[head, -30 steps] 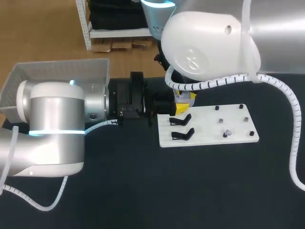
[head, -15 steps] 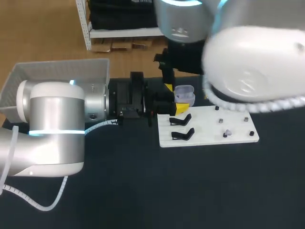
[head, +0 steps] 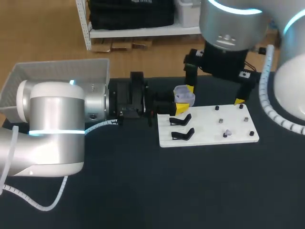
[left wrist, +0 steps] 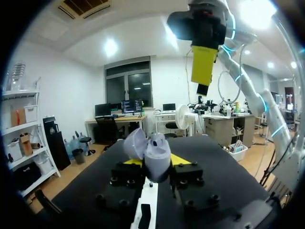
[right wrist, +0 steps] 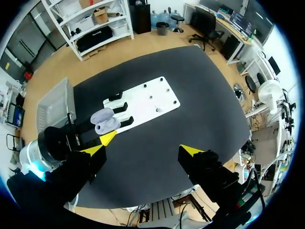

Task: Pick up each earbud case from the left stands, insert the matching earbuds, close the lid, and place the case in the box.

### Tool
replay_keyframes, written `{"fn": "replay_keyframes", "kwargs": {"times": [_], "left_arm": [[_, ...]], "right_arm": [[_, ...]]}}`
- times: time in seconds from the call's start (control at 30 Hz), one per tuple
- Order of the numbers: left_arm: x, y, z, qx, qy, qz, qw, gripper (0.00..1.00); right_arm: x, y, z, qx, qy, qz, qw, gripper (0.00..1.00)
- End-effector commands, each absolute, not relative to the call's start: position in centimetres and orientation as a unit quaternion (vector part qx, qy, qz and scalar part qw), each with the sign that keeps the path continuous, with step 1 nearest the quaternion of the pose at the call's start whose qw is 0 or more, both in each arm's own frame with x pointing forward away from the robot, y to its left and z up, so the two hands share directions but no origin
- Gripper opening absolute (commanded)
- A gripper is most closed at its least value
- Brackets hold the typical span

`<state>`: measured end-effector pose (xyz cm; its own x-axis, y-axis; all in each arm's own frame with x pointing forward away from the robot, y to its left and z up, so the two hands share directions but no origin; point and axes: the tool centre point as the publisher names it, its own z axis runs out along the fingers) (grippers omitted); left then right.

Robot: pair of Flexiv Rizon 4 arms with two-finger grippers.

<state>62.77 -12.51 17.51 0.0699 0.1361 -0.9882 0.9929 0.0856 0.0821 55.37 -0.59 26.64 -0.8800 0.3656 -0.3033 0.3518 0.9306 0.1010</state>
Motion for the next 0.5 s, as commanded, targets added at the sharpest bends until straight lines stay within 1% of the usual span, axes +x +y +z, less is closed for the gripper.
{"fn": "replay_keyframes", "kwargs": {"times": [0.03,0.2,0.3,0.37,0.5], "left_arm": [[62.6,-12.6,17.3,0.524,0.534,-0.421,0.513,0.0],[62.6,-12.6,17.3,0.524,0.534,-0.421,0.513,0.0],[62.6,-12.6,17.3,0.524,0.534,-0.421,0.513,0.0],[62.6,-12.6,17.3,0.524,0.534,-0.421,0.513,0.0],[62.6,-12.6,17.3,0.524,0.534,-0.421,0.513,0.0]], "right_arm": [[55.2,-0.9,26.5,0.183,0.969,0.034,0.165,1.0],[55.2,-0.9,26.5,0.183,0.969,0.034,0.165,1.0],[54.9,-2.2,23.4,0.165,0.968,0.007,0.191,1.0],[55.1,-3.6,21.9,0.175,0.962,0.041,0.206,1.0],[55.8,-5.4,19.2,0.175,0.959,0.087,0.205,1.0]]}}
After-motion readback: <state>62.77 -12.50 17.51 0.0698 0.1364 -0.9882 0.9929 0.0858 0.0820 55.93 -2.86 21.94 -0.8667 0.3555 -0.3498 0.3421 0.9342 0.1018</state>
